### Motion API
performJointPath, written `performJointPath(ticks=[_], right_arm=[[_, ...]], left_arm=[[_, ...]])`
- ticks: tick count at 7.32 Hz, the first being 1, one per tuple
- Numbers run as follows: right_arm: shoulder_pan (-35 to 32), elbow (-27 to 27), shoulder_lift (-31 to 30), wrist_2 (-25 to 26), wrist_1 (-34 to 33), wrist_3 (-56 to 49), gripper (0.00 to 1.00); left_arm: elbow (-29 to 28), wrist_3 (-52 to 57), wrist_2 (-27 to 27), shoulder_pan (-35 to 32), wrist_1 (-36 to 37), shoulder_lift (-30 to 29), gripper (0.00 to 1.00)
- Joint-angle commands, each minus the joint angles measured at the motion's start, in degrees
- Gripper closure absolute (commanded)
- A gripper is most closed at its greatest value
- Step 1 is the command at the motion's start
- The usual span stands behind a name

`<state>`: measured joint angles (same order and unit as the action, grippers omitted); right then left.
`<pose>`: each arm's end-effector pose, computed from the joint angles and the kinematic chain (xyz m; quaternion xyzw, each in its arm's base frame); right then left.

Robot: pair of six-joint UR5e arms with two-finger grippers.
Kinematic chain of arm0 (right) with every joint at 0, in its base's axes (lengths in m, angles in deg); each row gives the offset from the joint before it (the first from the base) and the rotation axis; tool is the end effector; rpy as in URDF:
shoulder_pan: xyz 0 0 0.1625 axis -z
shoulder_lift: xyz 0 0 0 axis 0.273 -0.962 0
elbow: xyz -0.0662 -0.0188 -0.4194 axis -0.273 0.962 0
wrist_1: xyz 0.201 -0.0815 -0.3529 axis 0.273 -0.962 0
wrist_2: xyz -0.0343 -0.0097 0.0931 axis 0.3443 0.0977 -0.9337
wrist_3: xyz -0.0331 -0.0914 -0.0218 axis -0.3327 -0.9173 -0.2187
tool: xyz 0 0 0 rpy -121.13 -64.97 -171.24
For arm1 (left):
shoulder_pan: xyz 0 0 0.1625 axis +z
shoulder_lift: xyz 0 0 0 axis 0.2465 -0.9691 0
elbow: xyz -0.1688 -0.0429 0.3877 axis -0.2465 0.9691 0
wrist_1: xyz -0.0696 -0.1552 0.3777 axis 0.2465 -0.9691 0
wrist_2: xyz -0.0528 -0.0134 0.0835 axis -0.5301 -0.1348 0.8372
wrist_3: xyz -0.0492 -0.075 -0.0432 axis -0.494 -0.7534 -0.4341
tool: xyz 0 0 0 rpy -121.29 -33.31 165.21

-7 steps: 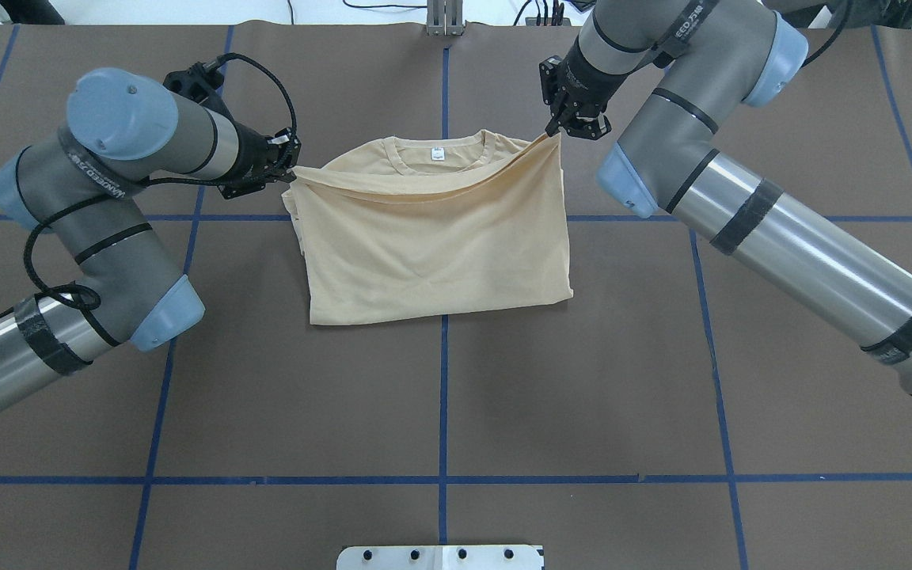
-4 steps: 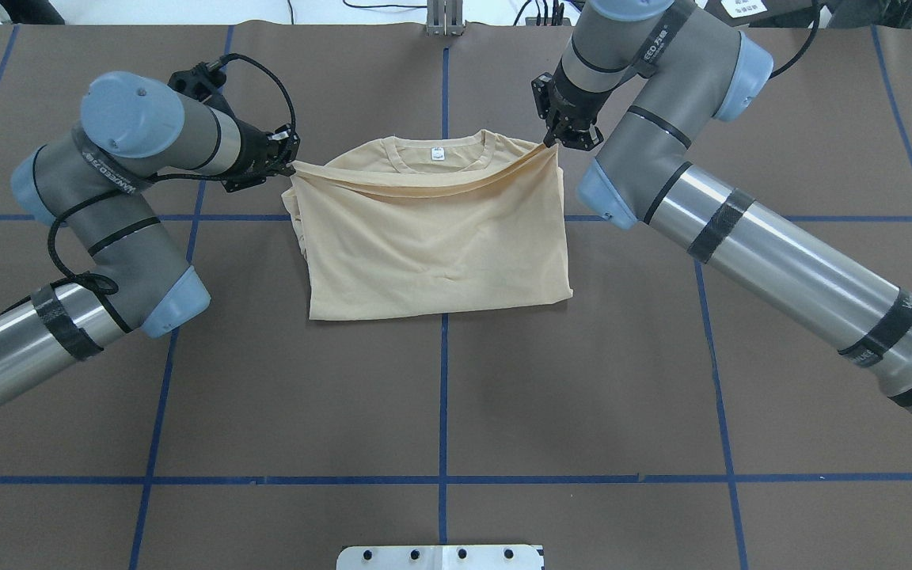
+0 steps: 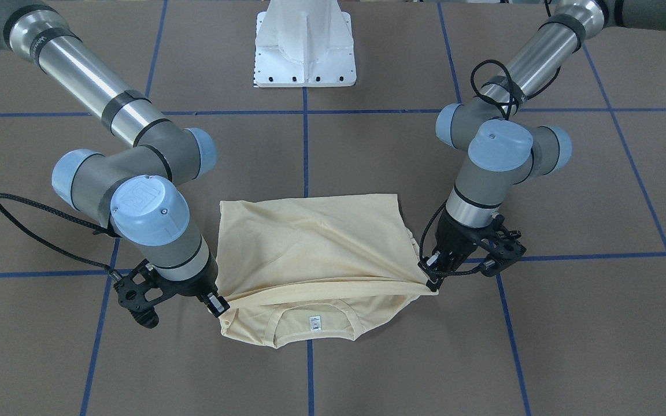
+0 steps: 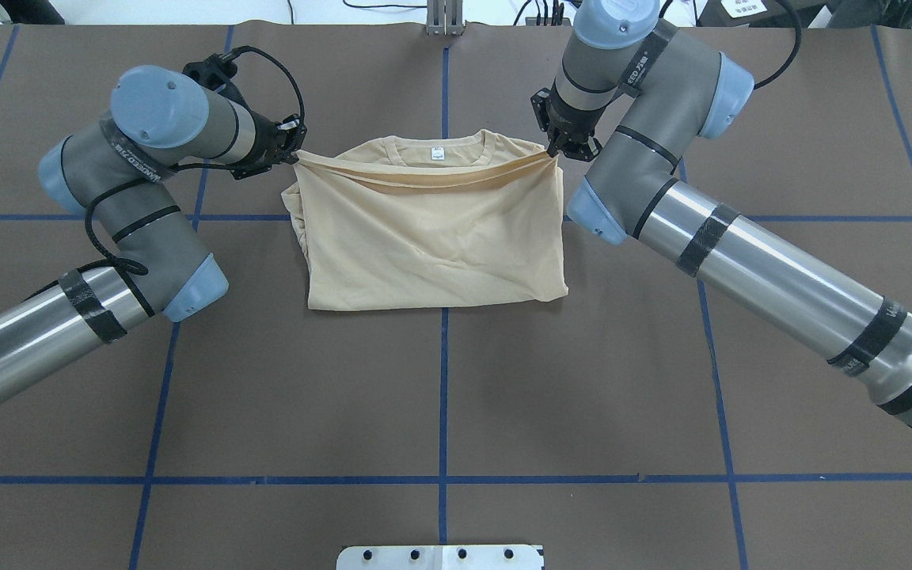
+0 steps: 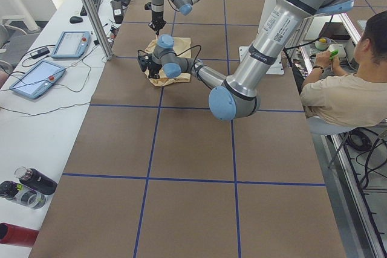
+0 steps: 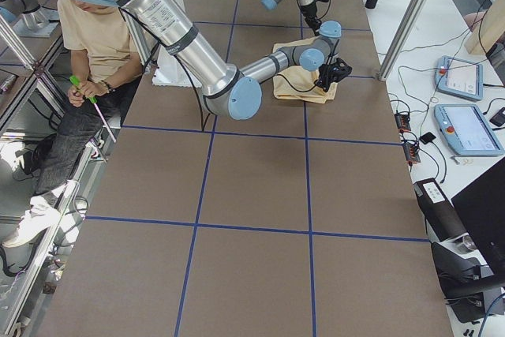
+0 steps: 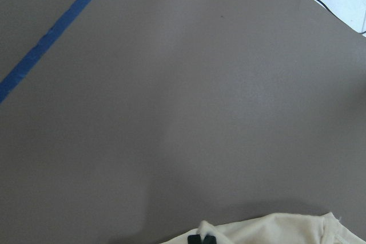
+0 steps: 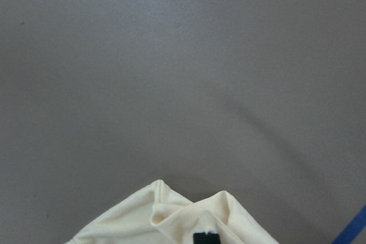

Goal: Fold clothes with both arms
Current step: 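Lower the hem onto the collar edge and open both grippers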

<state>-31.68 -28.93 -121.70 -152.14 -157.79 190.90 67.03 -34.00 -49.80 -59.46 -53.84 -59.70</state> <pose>-0.4833 -0.6640 0.2920 -0.0991 -0.3791 0.4191 0.8190 0.4481 -0.6098 0.3356 0.0830 0.4796 -0.3106 0.8165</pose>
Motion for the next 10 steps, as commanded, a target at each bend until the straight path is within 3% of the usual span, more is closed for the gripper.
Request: performJointPath(ticks=[1,4,6,7,8,10], right_arm=[[0.6,1.8,0.1,1.3,2.6,0.0,1.0],[0.9,1.8,0.1,1.3,3.1,-0.1,1.0],[1.1,1.8,0.1,1.4,3.2,-0.1,1.0],[1.1,1.7,1.5,1.3,3.1,0.0,0.99],[1.3,1.7,1.5,1.4,3.1,-0.1,0.5],[0.9,1.0,1.0,1.2,3.1,-1.0,0.41]], left_arm=[[-0.8,0.1,0.4,0.0,-0.1,-0.2,1.0],[-1.0,0.0,0.4,0.0,-0.4,-0.1,1.0],[-1.0,-0.1,0.4,0.0,-0.7,-0.2,0.9],[-1.3,0.0,0.4,0.0,-0.7,-0.2,0.67],[-1.4,0.0,0.4,0.0,-0.8,-0.2,0.45],[-1.4,0.0,0.4,-0.3,-2.0,-0.1,0.42]])
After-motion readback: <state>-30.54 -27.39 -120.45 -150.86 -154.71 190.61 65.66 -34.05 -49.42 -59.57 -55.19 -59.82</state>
